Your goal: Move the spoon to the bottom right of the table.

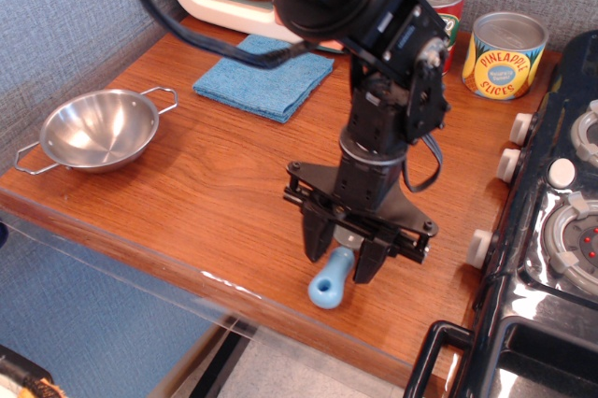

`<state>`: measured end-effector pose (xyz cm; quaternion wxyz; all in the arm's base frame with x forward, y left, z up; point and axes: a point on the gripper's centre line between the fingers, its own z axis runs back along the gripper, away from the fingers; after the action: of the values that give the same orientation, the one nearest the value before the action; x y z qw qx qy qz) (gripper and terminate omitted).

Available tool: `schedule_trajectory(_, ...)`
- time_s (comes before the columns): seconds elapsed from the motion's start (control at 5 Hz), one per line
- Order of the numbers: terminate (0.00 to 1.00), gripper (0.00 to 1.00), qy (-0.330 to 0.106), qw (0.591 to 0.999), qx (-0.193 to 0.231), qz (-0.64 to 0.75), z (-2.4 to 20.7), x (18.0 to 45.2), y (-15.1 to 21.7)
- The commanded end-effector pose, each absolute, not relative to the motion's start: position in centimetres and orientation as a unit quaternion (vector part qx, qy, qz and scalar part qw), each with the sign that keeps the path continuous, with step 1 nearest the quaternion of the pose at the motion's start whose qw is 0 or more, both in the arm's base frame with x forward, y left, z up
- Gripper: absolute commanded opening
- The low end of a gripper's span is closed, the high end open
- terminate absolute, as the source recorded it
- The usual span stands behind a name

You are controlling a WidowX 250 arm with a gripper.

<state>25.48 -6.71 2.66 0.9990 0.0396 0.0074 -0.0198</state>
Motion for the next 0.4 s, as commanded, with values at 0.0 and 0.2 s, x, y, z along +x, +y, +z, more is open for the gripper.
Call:
schedule_trajectory(0.0, 0.0, 1.0, -0.108, 0.994, 0.008, -0.019, 9.3, 25.5, -4.3)
schedule_trajectory(0.2, 0.0, 1.0, -0.148, 0.989, 0.006, -0.029, 13.4, 25.3, -1.9)
